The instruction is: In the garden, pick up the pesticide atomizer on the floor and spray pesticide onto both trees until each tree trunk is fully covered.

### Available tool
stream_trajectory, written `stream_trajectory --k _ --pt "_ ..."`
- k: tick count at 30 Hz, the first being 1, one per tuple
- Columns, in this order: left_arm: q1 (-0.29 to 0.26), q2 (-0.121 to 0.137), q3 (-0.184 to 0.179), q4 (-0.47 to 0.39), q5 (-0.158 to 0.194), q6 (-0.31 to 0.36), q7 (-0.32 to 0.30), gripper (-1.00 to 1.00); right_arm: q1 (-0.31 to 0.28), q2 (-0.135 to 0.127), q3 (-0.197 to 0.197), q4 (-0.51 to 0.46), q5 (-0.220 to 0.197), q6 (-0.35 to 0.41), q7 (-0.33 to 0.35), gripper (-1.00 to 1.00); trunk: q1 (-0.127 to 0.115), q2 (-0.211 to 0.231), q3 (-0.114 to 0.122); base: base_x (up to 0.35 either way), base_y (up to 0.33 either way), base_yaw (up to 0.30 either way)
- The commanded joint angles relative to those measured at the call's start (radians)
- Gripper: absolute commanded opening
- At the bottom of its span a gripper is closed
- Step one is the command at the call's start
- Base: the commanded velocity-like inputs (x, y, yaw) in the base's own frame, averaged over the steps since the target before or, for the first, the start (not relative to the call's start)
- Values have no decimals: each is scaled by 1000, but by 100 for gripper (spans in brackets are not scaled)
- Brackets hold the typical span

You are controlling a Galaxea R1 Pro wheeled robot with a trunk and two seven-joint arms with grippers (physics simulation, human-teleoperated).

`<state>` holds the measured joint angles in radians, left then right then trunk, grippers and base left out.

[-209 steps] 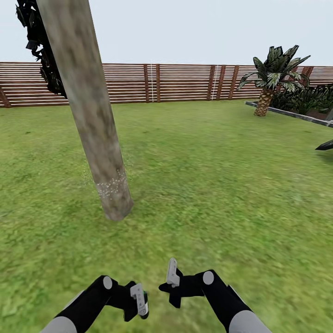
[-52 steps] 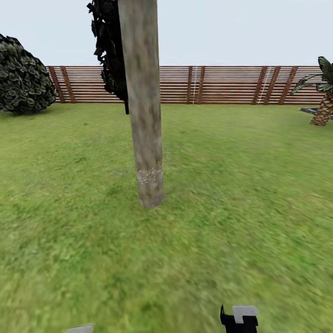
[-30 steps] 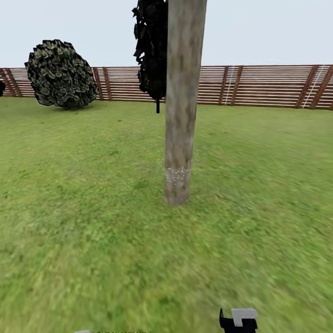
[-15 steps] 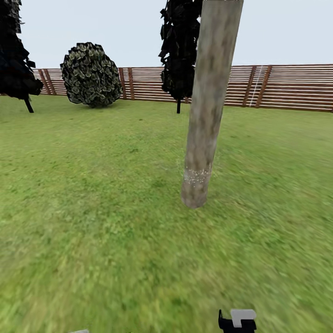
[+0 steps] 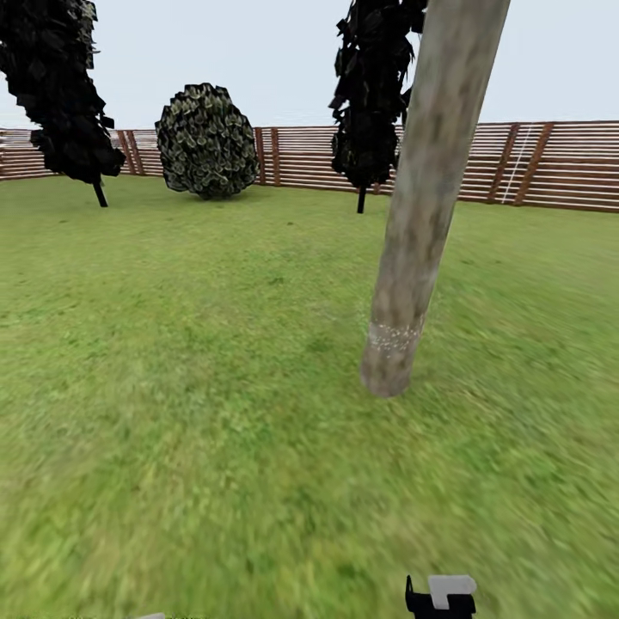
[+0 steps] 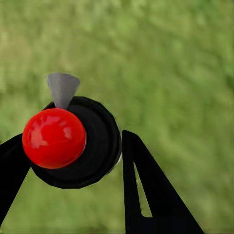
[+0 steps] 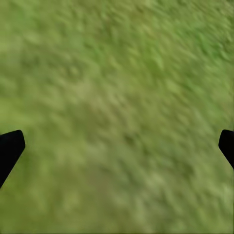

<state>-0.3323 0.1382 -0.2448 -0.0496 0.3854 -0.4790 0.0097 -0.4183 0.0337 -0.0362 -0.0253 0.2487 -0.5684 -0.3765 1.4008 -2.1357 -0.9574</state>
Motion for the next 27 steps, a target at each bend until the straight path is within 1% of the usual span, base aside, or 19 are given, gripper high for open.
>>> stream_trajectory --k 1,4,8,10,27 --pt "-1 0 -8 1 7 -3 1 -100 0 0 -4 1 11 -1 -7 100 0 0 0 0 0 174" --pt "-1 0 -8 1 7 -3 1 -100 0 2 -3 1 12 -1 -7 100 0 0 3 0 0 200" --pt "-1 0 -8 1 7 -3 1 -100 1 17 -2 1 13 -1 -7 100 0 0 7 0 0 212" --pt "-1 0 -8 1 7 -3 1 -100 1 19 -2 1 13 -1 -7 100 0 0 9 0 0 216" --pt "-1 0 -7 1 7 -4 3 -100 2 20 -2 1 14 0 -8 100 0 0 27 0 0 217"
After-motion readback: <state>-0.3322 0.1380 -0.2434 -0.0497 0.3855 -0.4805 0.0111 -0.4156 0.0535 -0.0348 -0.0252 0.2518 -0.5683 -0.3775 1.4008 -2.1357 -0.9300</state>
